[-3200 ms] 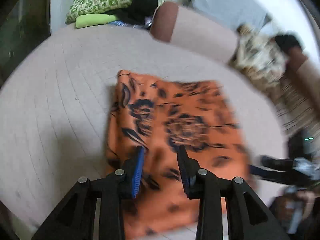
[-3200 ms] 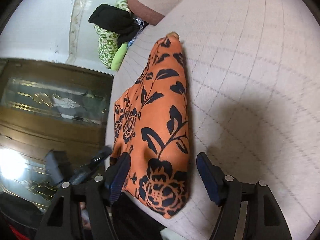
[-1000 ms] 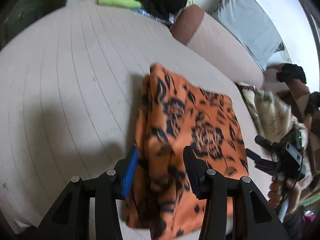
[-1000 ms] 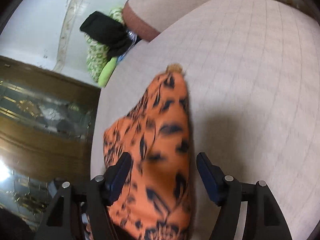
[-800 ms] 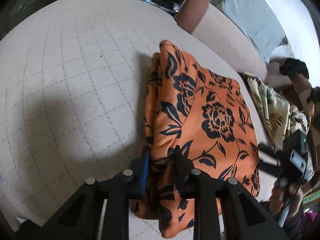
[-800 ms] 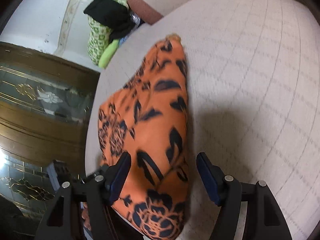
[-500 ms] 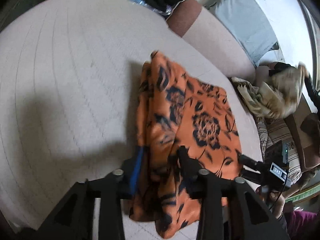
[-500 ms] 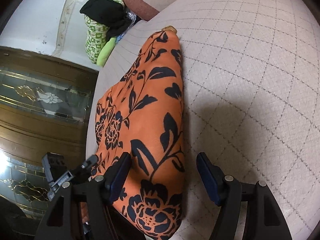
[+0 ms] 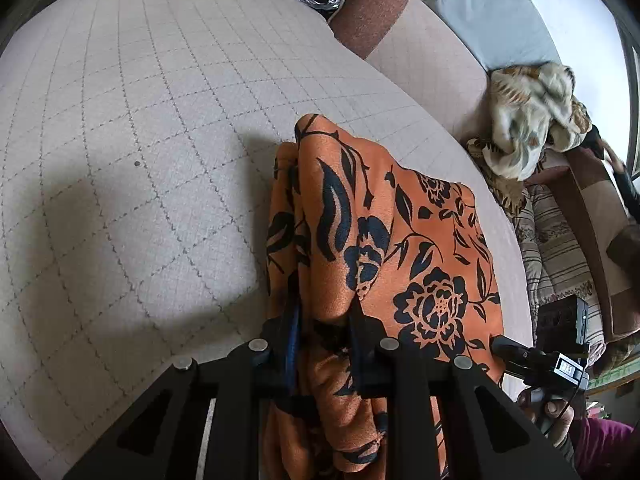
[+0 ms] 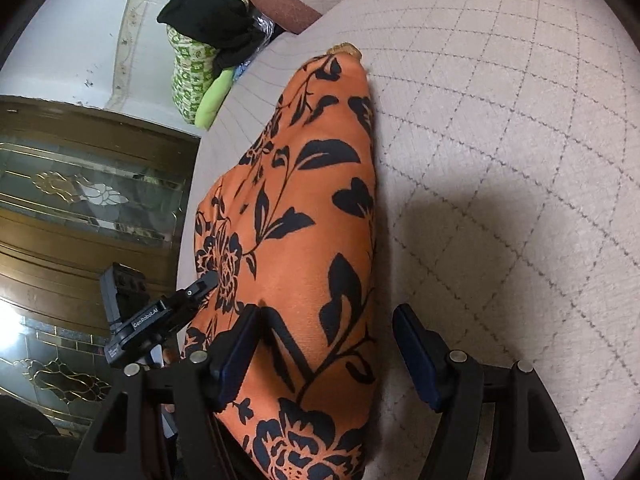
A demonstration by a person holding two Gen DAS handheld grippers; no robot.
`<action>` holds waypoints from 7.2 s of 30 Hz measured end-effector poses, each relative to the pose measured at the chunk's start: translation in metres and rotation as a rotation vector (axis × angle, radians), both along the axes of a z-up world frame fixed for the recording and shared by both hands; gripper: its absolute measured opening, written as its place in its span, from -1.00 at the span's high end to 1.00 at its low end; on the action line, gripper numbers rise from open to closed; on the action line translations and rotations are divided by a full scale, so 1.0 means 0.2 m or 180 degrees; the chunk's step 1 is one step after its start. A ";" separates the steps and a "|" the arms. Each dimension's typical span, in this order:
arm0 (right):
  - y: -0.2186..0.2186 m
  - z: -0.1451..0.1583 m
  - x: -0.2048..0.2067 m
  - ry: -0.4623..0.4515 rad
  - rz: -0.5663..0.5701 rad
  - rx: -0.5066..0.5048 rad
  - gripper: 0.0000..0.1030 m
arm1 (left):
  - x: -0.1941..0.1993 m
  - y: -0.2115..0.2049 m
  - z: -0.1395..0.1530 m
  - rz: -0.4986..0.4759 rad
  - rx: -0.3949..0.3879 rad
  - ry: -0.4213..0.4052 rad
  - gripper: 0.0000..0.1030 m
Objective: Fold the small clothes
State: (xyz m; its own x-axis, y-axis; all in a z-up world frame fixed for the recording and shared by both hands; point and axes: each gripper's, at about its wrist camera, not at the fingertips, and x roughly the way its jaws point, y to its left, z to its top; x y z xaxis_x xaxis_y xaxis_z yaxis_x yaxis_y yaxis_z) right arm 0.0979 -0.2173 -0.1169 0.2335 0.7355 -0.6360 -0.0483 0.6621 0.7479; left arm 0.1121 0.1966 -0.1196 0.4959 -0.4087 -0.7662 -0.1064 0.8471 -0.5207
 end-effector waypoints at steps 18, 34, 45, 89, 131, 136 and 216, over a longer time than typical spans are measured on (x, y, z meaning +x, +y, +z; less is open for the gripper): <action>0.01 0.02 -0.04 0.0006 0.0018 -0.0012 -0.38 | -0.21 -0.05 0.21 0.0050 -0.0053 -0.0391 -0.04; -0.02 0.07 -0.01 -0.0086 0.0030 0.0021 -0.37 | -0.18 -0.02 0.15 0.0050 -0.0008 -0.0341 0.08; -0.01 0.04 0.09 -0.0018 0.0082 -0.0009 -0.37 | -0.11 0.06 0.05 0.0097 -0.0096 -0.0164 -0.07; -0.04 0.43 0.03 -0.0719 0.0334 -0.0158 0.35 | -0.13 -0.27 0.28 -0.0328 0.0428 -0.0669 0.59; -0.78 0.27 0.33 -0.0567 -0.0245 -0.0589 0.36 | 0.48 -0.89 0.07 -0.0772 0.0379 -0.0577 0.58; -0.85 0.16 0.31 -0.0346 -0.0349 -0.0627 0.36 | 0.54 -0.95 -0.04 -0.0765 0.0440 -0.0422 0.49; -0.75 0.31 0.24 -0.0661 -0.0252 -0.0256 -0.17 | 0.20 -0.98 -0.04 -0.0929 0.0125 -0.0256 0.79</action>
